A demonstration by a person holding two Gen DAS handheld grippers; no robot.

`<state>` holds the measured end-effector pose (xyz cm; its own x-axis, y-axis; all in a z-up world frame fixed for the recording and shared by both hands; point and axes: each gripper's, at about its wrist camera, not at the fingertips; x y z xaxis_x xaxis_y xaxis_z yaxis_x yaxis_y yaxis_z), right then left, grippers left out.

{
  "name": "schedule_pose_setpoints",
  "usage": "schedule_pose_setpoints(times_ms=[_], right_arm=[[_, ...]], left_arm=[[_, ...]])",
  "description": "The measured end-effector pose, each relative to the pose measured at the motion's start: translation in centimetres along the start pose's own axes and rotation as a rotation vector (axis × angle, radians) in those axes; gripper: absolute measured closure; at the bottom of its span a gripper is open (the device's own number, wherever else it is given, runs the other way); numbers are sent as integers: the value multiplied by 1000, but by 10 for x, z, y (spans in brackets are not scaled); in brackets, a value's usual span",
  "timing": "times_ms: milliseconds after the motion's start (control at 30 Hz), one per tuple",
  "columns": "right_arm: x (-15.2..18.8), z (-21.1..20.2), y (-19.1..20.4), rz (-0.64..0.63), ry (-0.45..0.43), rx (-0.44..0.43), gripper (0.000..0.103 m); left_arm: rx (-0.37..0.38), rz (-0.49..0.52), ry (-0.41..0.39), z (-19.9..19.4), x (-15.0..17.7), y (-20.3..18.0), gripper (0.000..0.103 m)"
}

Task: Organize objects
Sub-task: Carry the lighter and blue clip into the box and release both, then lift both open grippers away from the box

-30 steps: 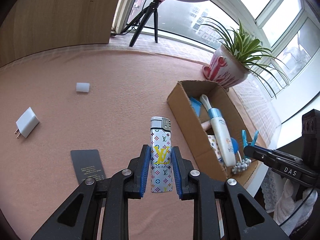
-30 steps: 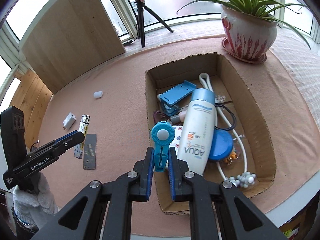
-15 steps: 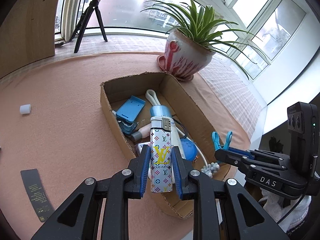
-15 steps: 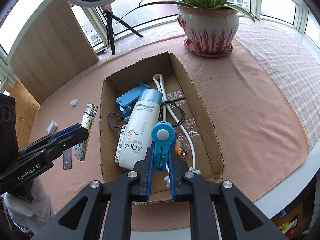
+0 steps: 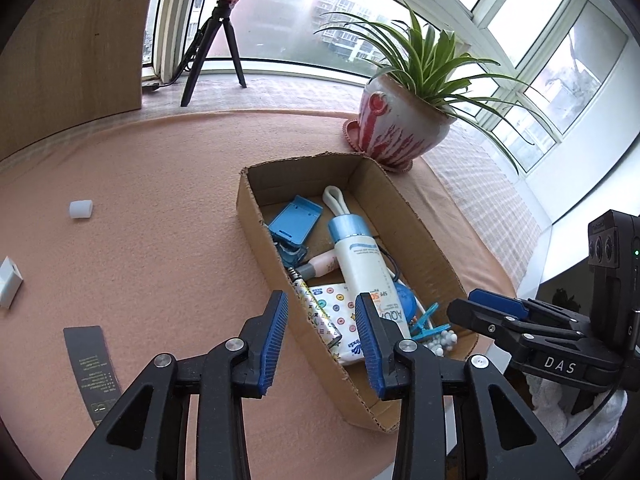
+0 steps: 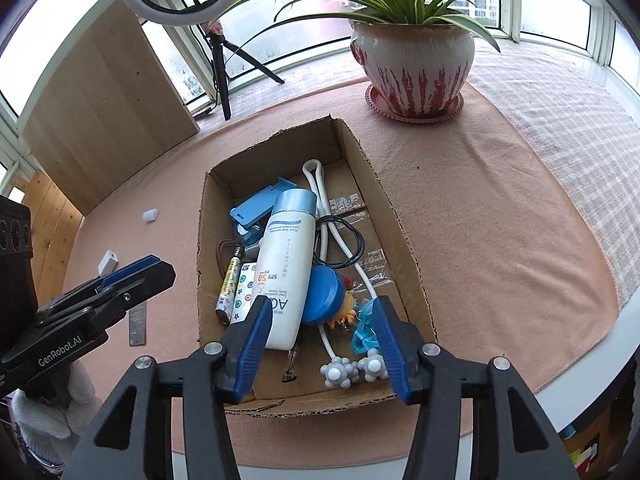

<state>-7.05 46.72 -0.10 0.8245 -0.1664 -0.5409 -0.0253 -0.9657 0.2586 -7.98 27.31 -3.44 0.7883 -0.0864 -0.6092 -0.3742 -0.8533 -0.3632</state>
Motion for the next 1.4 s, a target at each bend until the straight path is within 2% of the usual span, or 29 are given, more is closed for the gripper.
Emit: schedule_pose_setpoints(times_ms=[200,433,767,1000,1133,1400], right_arm=[[2,-1,22,-45,-9,-26,55],[7,2,56,-100,-18,-57,55],[17,25,125,-170,42,-144,55],[29,61,179,-220,113,-181,52],[38,89,206,-235,187,-199,51],[51,142,235,-192,318,-200,51]], left_arm=[[-55,-23,-9,-21,10,25,57],[-120,-68,-16,-52,26,64,57],[-186,-152,-42,-101,48,123,57],[-252,-234,-77,-139,64,176,57],[-282,-269,-86,-158,75,205,57],[-303,-325,-90,-177,91,251,57]])
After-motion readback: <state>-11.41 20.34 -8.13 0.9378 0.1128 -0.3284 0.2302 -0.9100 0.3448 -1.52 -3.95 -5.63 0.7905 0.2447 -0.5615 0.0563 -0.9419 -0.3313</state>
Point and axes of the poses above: each gripper's, at about its wrist camera, not at the fingertips, and z roughly the way its jaws point, y to its left, x to its underside, and after that the axes turned 7 degrees about -y, right-handed
